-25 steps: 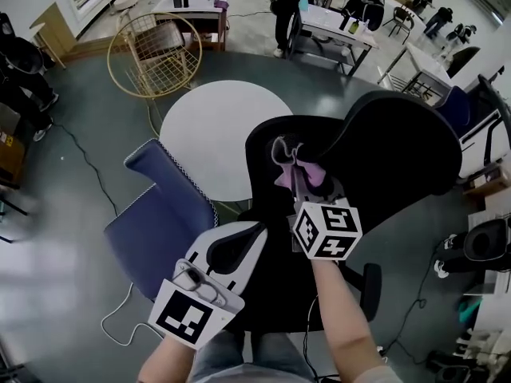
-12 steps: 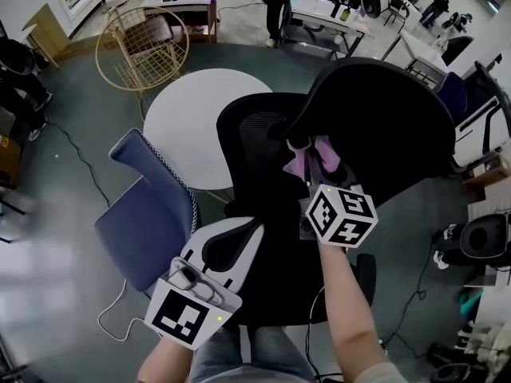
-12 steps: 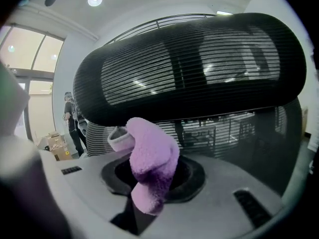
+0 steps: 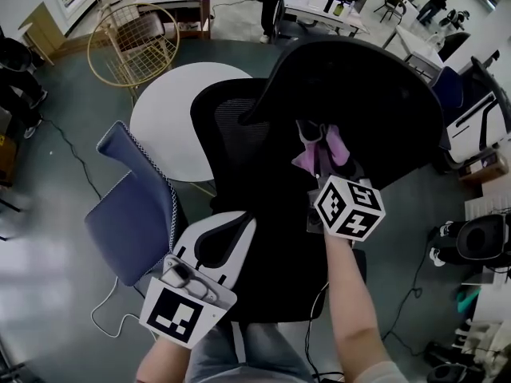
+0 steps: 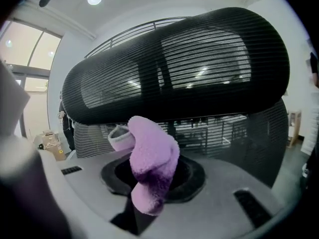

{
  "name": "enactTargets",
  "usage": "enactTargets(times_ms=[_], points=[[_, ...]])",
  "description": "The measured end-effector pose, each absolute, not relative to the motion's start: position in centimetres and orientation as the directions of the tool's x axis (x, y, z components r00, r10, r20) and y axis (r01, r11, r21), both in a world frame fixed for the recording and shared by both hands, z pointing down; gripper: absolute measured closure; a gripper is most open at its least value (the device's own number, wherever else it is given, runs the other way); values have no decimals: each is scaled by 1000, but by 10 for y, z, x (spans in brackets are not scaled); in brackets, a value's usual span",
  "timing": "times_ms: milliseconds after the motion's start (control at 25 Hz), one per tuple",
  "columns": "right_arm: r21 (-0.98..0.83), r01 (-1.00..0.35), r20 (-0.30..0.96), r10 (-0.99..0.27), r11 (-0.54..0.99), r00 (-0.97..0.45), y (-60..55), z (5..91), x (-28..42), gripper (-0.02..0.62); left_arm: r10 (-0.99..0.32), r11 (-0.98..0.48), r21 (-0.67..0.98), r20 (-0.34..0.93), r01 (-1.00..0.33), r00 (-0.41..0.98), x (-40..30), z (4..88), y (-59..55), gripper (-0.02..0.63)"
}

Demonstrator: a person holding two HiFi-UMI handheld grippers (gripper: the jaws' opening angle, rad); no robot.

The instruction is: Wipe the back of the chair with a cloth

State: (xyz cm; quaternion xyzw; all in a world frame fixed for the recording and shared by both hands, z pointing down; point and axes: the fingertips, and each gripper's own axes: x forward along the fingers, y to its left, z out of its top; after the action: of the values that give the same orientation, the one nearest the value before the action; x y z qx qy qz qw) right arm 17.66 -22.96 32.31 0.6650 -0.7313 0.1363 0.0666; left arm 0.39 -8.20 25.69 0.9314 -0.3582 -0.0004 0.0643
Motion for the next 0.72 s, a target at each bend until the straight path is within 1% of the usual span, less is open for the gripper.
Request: enactTargets(times_ms=[720], points=[[-84,-996,280,-960,-13,-11,-202,330,292,488,-637,-761,123,39,-636,770,85,264,-65,594]])
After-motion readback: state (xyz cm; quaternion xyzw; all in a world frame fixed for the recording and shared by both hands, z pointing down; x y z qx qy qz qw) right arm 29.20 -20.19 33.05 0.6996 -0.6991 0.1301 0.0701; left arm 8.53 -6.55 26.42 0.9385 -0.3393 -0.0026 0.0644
